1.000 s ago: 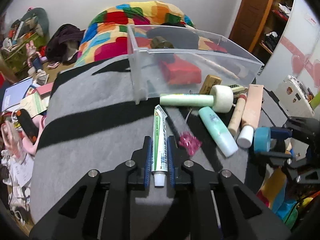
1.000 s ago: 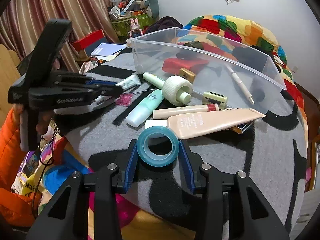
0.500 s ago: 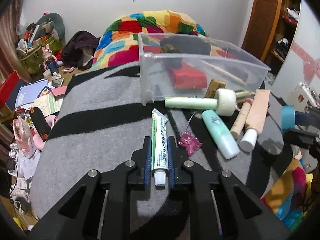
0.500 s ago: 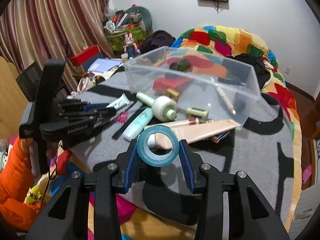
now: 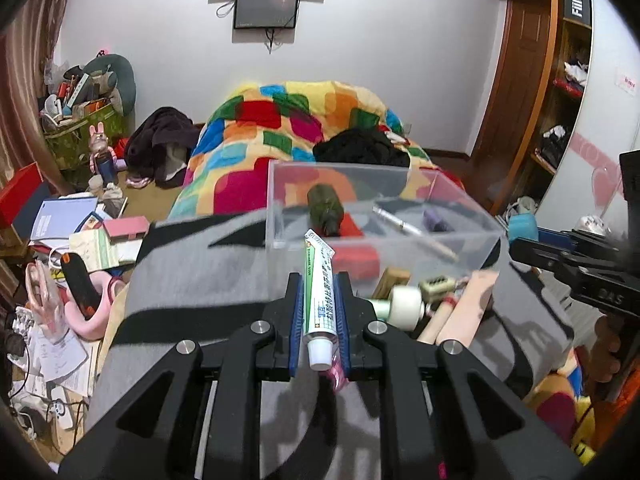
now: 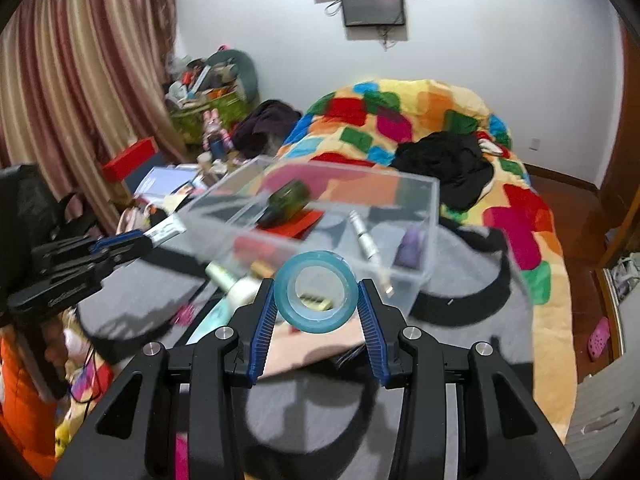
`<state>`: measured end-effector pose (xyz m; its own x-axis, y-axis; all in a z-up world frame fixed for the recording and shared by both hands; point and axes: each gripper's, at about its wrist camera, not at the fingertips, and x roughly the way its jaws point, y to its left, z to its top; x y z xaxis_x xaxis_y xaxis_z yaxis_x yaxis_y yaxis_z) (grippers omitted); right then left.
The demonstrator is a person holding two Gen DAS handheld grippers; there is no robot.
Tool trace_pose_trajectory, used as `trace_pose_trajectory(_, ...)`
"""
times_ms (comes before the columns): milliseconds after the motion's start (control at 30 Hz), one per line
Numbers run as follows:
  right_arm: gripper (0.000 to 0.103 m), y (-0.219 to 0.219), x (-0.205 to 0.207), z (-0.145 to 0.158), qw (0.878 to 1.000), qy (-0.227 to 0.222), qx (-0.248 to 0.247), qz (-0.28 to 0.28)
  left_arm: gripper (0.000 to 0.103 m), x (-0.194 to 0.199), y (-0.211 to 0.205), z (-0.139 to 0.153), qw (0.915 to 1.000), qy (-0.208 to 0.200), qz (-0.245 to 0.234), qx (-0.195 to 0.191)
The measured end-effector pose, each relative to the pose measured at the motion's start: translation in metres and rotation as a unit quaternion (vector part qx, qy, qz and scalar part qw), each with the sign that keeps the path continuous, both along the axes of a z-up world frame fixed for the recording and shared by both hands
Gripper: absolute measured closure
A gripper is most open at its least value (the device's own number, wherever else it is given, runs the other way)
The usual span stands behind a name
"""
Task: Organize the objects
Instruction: 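Place the toothpaste tube into the clear box while the right tool drops the tape roll in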
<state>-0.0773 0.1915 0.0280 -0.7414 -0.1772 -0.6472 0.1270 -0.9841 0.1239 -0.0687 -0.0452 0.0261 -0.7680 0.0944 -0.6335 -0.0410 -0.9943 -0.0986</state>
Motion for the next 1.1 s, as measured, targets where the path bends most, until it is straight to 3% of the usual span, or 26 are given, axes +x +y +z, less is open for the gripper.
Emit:
trace_pose_trajectory(300, 0.066, 0.010, -0.045, 0.002, 1.000, -0.007, 0.006, -0.018, 0.088, -0.037, 0.002, 0.009, 0.9999, 0.001, -0.002, 0.013)
trace_pose_trajectory(833, 0.066, -0.009, -0.112, -0.037, 0.995, -0.095, 0.022, 0.007, 0.088, -0.107, 0.007, -0.017, 0.9976, -0.069, -0.005, 0.009)
trace_pose_trajectory(1100, 0.065, -0.011, -0.109, -0.036, 0.995, -0.102, 0.019, 0.012, 0.088, -0.098, 0.013, -0.013, 0.9985, -0.054, -0.004, -0.012)
